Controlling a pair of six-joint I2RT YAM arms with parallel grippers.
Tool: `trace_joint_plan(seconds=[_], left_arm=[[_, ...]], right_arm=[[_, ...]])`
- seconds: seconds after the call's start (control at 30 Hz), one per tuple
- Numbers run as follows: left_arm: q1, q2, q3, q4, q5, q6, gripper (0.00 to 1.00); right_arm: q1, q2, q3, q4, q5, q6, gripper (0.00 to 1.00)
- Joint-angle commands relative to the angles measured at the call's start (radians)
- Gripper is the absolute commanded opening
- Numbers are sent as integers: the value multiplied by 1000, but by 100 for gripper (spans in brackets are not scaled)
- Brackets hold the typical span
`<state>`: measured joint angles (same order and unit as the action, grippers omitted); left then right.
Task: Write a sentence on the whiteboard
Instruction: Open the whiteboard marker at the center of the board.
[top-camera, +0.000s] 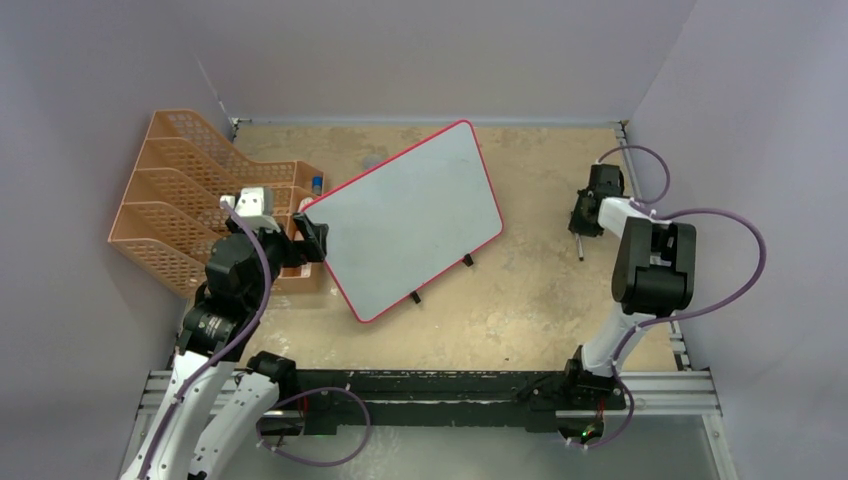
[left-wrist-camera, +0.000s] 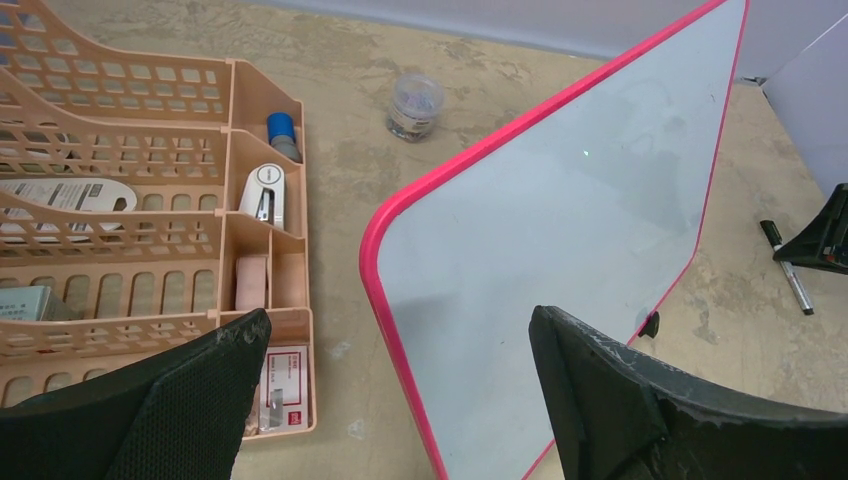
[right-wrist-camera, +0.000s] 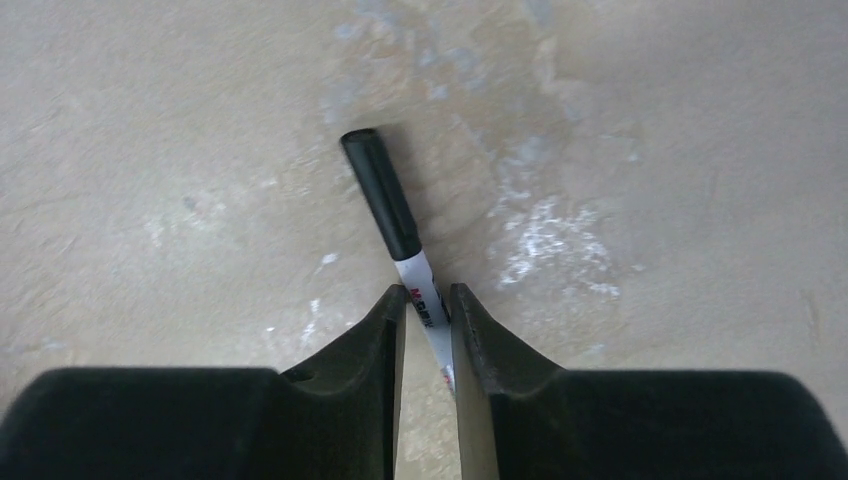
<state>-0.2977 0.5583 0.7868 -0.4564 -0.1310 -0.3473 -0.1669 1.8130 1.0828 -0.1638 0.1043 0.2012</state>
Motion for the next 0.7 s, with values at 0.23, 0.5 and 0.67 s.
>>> trace_joint_plan(seconds=[0.23,0.5,0.67], left_arm=[[-5,19,6,28,22,-5,100],[-5,55,95,-77,-2,-48,100],[-5,123,229,-169,78,-85,100]], right_arm=[[108,2,-51,-88,-103,27,3],[158,-104,-73,-27,-163,50,0],[246,-238,-81,23,-160,76,0]])
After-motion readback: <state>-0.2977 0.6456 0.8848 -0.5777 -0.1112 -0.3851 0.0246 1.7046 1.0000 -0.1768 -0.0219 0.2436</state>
